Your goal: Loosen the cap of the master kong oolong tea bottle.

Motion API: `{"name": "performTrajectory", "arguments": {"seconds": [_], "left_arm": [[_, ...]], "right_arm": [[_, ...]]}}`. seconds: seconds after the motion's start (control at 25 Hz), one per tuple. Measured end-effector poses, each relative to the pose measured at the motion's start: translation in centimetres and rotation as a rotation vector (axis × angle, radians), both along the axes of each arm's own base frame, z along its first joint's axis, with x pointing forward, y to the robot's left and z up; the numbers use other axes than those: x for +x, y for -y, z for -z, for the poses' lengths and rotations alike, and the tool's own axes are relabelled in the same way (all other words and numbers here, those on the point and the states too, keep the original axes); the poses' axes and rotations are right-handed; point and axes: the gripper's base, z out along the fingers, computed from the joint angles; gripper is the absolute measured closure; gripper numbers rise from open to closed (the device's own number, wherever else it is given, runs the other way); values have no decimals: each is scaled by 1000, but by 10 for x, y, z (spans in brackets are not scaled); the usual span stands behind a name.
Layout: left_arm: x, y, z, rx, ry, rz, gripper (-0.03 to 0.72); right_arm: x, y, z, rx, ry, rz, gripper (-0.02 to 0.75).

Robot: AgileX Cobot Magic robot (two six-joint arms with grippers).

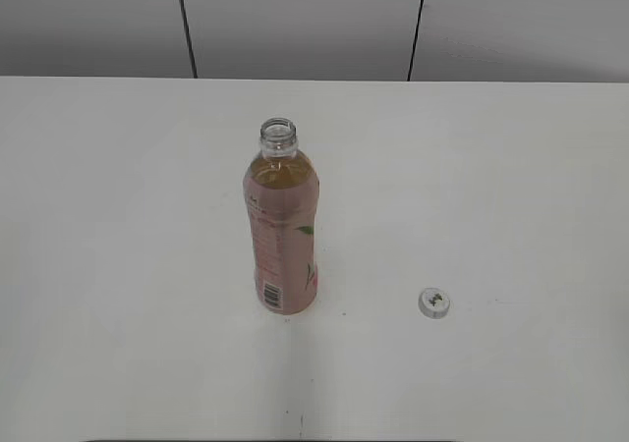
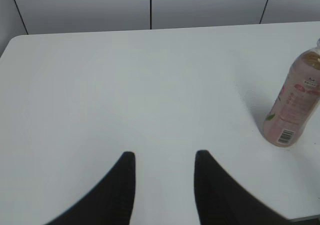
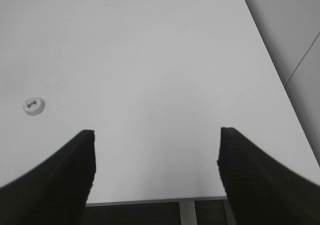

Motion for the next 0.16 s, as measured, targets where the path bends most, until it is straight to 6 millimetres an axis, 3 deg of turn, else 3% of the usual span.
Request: {"name": "performTrajectory", "arguments": {"seconds": [0.16], "left_arm": [[0,0,0,0,0,0,445]], "right_arm": [[0,0,0,-1,0,0,160]]}}
